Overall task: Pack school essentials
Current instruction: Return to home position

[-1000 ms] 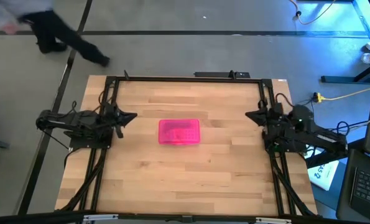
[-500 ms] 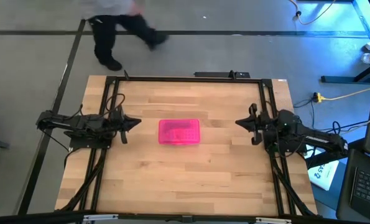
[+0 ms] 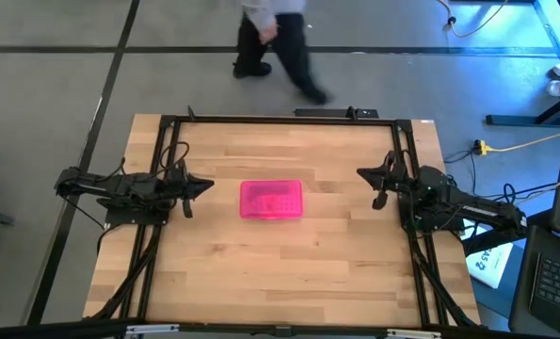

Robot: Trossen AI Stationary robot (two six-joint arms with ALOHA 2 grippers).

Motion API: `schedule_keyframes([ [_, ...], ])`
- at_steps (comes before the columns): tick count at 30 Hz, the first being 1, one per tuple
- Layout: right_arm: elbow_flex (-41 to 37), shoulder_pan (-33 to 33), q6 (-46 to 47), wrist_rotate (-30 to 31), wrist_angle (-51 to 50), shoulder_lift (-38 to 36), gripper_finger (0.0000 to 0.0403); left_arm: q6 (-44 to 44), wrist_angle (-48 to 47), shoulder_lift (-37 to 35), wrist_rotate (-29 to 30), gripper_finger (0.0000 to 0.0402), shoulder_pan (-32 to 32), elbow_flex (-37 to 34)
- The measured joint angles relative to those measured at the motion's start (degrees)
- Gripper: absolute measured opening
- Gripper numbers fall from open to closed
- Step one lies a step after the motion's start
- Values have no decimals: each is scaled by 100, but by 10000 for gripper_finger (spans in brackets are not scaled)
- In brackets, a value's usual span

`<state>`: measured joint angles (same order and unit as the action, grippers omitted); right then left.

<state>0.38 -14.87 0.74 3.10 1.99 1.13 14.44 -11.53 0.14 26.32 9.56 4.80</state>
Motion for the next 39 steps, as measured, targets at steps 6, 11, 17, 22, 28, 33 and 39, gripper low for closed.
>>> schedule_keyframes([
  [6,0,0,-103,27,10,0,22,-2,0,0,-10,13,0,0],
  [11,0,0,-105,28,10,0,22,-2,0,0,-8,5,0,0],
  [17,0,0,-110,28,8,0,22,-1,0,0,-7,2,0,-2],
  [22,0,0,-110,30,8,0,22,0,0,0,-6,12,0,-2],
  [28,0,2,-112,30,8,0,23,0,0,0,-4,19,0,-2],
  [33,1,1,-111,30,8,0,23,0,0,0,-4,20,0,-2],
  [39,2,2,-112,30,8,0,23,0,0,0,-4,20,0,-2],
])
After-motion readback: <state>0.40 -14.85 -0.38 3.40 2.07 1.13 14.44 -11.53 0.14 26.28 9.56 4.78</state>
